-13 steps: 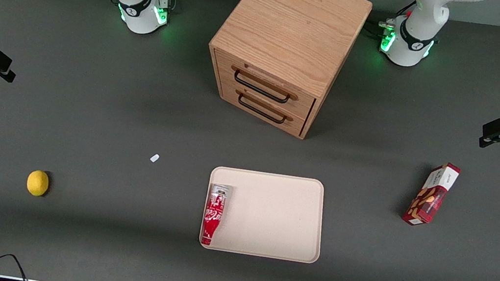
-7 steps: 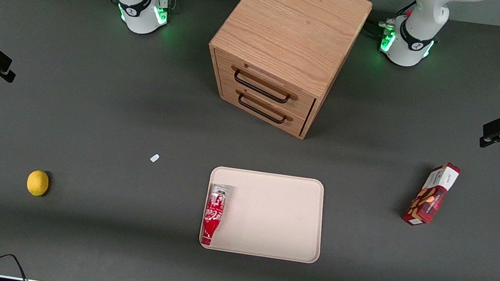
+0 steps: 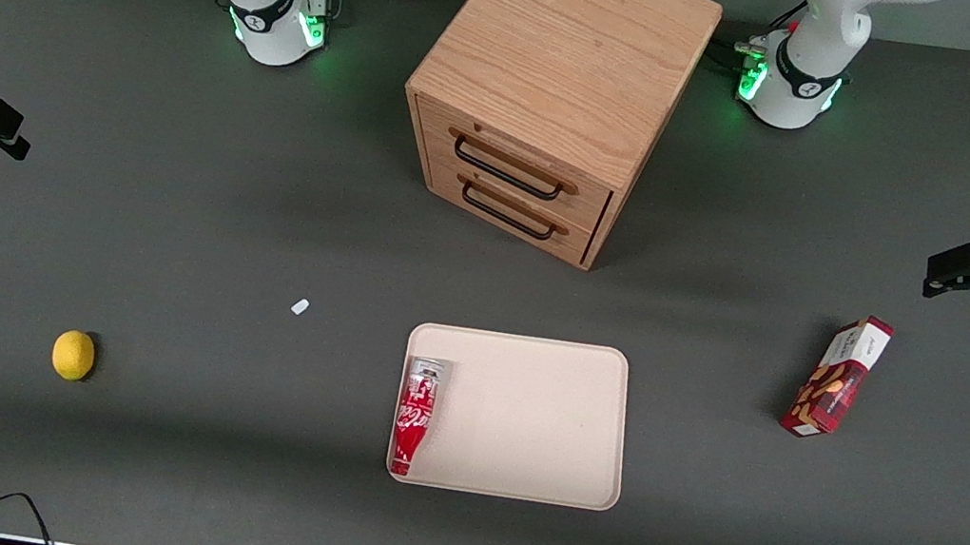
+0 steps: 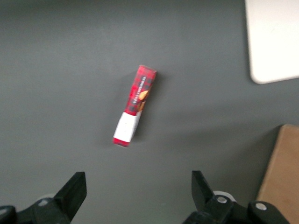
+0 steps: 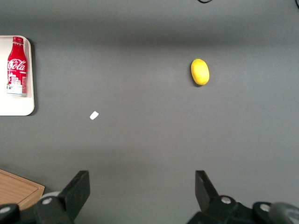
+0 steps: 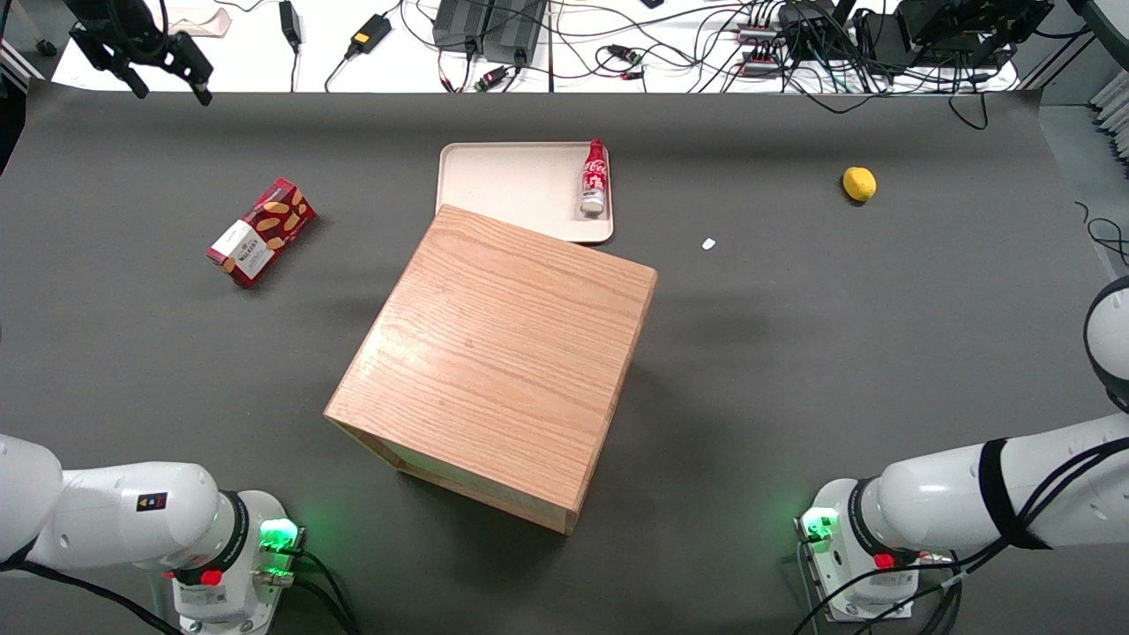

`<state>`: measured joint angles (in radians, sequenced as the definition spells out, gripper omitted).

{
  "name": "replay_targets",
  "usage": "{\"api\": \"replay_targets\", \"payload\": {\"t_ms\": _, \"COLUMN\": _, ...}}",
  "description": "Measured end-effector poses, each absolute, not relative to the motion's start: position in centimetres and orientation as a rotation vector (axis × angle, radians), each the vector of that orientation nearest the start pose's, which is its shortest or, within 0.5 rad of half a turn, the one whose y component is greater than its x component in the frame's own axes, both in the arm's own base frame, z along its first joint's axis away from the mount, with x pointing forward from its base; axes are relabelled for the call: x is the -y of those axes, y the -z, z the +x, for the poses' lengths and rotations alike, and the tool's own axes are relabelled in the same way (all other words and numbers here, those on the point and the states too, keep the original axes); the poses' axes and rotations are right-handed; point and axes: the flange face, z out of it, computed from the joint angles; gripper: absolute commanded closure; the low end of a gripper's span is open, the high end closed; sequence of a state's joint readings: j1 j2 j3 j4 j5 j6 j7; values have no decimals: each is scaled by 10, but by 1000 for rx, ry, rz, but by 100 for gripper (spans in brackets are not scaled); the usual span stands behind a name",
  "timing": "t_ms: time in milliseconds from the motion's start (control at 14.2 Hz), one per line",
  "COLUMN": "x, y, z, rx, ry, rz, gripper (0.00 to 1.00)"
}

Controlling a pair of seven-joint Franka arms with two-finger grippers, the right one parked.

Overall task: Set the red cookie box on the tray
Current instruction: 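Move the left gripper down over the red tartan cookie box, then close the left gripper on the cookie box's end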

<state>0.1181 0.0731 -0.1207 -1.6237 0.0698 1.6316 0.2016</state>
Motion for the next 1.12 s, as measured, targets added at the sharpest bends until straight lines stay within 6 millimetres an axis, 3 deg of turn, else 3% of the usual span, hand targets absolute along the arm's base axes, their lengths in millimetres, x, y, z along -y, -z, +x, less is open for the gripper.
{"api": "replay_targets", "payload": {"t_ms": 281, "x": -25, "y": -491, "z": 596, "rx": -562, "ry": -115, "rz": -3015, "gripper": 0}}
{"api": "replay_targets", "payload": {"t_ms": 912, "x": -31, "y": -334, "z": 595, "rx": -842, "ry": -60, "rz": -2971, "gripper": 0}}
{"api": "replay_targets", "payload": {"t_ms": 1123, "x": -33, "y": -294, "z": 595, "rx": -916, "ry": -35, "rz": -2955, "gripper": 0}}
